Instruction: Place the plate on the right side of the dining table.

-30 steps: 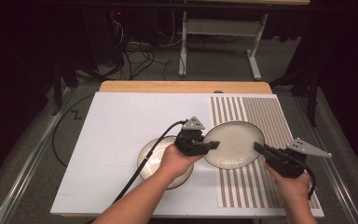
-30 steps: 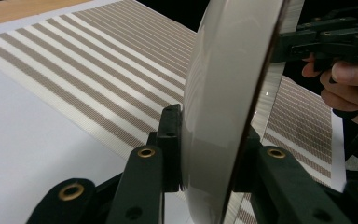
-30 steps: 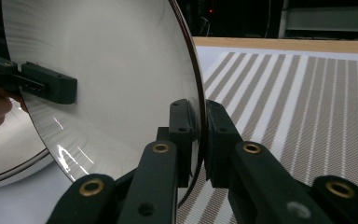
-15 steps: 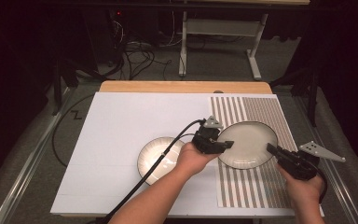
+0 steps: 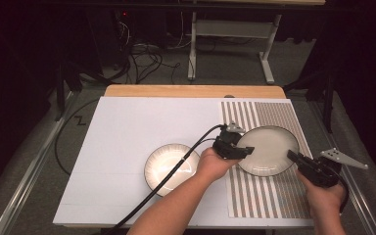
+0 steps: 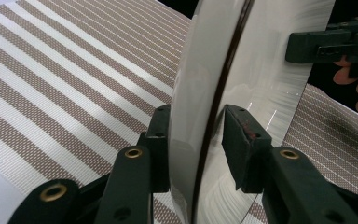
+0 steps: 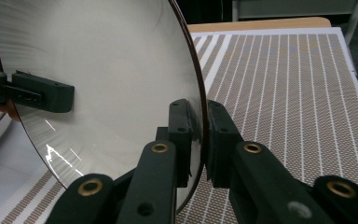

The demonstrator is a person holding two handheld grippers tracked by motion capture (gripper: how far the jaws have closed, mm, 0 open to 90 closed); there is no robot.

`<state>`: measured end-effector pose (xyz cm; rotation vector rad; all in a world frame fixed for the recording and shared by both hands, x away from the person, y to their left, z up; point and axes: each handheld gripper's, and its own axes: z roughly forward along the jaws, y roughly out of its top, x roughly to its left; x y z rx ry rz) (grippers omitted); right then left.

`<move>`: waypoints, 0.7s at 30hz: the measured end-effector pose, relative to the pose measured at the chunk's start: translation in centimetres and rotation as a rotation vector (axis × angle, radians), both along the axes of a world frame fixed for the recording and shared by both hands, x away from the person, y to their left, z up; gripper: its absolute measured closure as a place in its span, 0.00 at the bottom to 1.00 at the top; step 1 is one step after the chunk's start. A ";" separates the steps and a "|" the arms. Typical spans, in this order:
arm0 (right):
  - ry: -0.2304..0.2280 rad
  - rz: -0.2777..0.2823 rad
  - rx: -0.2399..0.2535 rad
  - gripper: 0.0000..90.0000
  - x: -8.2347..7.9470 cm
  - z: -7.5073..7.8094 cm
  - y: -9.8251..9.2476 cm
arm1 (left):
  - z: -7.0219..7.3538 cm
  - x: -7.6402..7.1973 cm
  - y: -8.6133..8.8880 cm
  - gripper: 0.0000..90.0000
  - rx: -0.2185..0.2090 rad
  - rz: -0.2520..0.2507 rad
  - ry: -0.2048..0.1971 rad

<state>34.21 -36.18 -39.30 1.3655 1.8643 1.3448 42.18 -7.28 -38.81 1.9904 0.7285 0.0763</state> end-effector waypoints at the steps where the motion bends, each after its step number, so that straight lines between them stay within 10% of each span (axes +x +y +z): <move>1: -0.001 -0.007 -0.007 0.94 0.0 -0.1 -0.1 | -0.1 0.1 -0.3 0.71 0.002 0.001 -0.002; 21: -0.006 -0.030 -0.048 0.94 0.5 -0.5 -0.7 | -0.7 0.6 -1.5 0.68 0.030 0.031 0.008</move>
